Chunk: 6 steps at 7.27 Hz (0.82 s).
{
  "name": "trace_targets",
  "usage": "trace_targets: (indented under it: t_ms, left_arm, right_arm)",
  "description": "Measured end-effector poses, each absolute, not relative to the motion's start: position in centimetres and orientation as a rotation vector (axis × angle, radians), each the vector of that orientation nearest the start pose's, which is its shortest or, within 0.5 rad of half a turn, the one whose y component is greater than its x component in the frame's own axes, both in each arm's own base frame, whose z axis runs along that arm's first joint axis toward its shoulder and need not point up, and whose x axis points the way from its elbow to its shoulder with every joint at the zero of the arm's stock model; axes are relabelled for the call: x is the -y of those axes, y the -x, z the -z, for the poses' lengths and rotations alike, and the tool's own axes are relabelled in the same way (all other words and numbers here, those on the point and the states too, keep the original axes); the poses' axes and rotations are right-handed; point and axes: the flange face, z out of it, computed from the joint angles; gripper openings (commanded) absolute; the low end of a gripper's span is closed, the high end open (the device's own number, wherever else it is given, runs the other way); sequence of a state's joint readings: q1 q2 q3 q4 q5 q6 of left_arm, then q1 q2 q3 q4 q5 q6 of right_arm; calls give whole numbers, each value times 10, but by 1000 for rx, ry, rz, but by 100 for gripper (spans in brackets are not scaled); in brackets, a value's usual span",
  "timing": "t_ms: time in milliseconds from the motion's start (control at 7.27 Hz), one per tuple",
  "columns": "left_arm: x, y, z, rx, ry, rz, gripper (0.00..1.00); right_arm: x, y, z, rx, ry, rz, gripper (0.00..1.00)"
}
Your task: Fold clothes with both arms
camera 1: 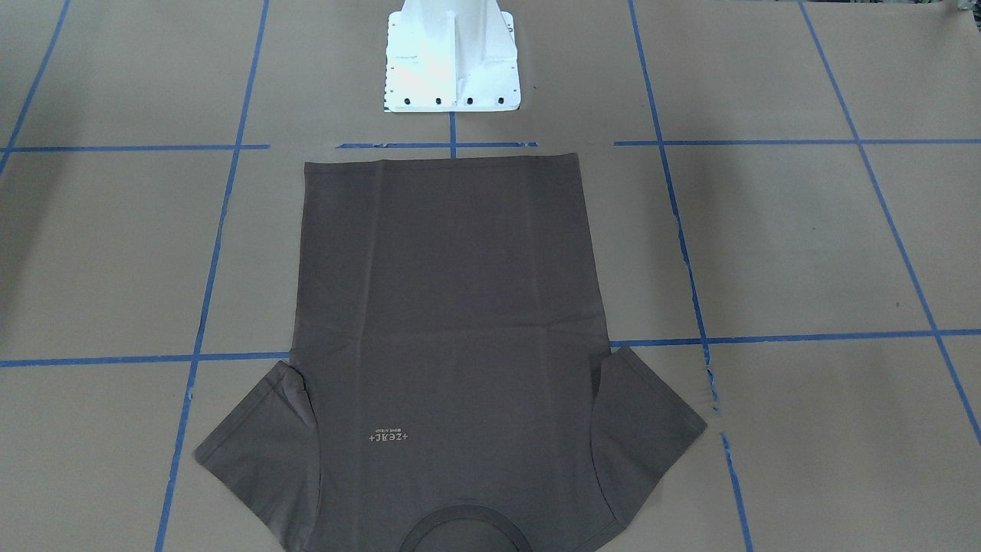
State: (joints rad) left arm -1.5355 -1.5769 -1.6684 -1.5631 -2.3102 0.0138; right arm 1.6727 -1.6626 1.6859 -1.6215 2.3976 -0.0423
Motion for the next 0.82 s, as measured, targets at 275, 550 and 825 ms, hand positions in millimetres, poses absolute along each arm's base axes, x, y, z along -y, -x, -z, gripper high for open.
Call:
trace_targets:
  t_ms: [275,550,825]
  left_arm:
    - [502,48,-603,-741,-101,-89,100]
    - [518,46,-569,-731,-179,-122,100]
    - [548,38,-531,-712,-262,-165,100]
  right_arm:
    - [445,-102,-645,826,-55,-50,100]
    - [464,-87,-627,827,-122,18,100]
    - [495,-49,-611,881,-189,133,100]
